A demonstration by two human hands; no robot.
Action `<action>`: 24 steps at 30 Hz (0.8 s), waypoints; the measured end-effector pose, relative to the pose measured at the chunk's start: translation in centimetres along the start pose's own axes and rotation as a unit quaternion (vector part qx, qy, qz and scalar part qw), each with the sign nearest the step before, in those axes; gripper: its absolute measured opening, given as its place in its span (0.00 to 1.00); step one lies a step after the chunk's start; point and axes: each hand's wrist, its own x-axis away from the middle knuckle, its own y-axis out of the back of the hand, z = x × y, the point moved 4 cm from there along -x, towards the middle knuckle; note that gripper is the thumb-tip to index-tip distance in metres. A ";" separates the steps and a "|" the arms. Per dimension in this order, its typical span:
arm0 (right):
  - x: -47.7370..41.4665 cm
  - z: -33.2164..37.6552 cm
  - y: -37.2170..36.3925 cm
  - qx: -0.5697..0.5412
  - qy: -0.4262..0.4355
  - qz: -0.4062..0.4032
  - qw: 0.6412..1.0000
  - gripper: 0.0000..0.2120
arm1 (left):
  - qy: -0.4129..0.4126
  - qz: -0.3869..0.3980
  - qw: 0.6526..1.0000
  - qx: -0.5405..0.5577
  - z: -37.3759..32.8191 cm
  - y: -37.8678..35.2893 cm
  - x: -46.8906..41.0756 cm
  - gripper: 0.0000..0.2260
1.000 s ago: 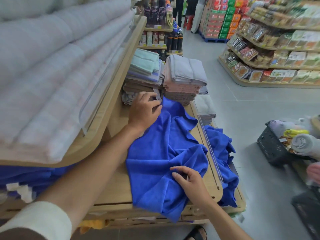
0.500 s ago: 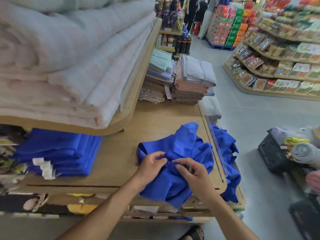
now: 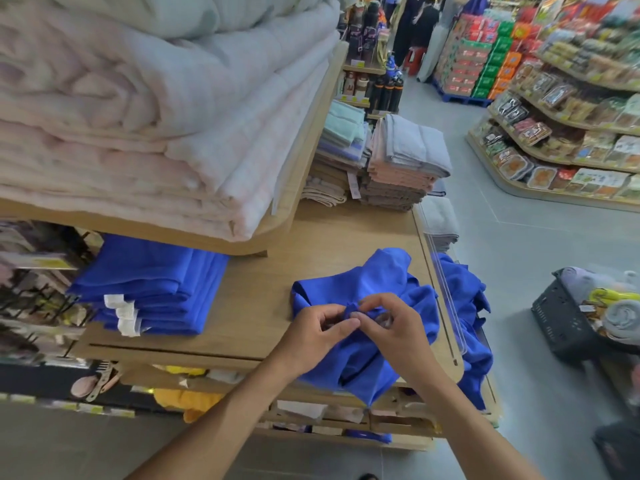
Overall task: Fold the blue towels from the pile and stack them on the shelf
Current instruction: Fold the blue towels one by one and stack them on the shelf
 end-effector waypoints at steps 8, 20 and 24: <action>-2.6 5.4 4.7 0.013 0.108 0.067 0.992 0.12 | -0.088 -0.021 0.993 -0.074 -8.7 1.2 -1.3 0.06; -7.6 15.4 14.6 0.177 0.140 0.020 0.974 0.17 | -0.235 -0.169 0.921 -0.262 -28.4 -0.8 -5.2 0.07; -8.4 17.7 17.9 0.206 0.133 0.072 0.967 0.14 | -0.253 -0.217 0.904 -0.266 -33.4 -0.2 -5.0 0.09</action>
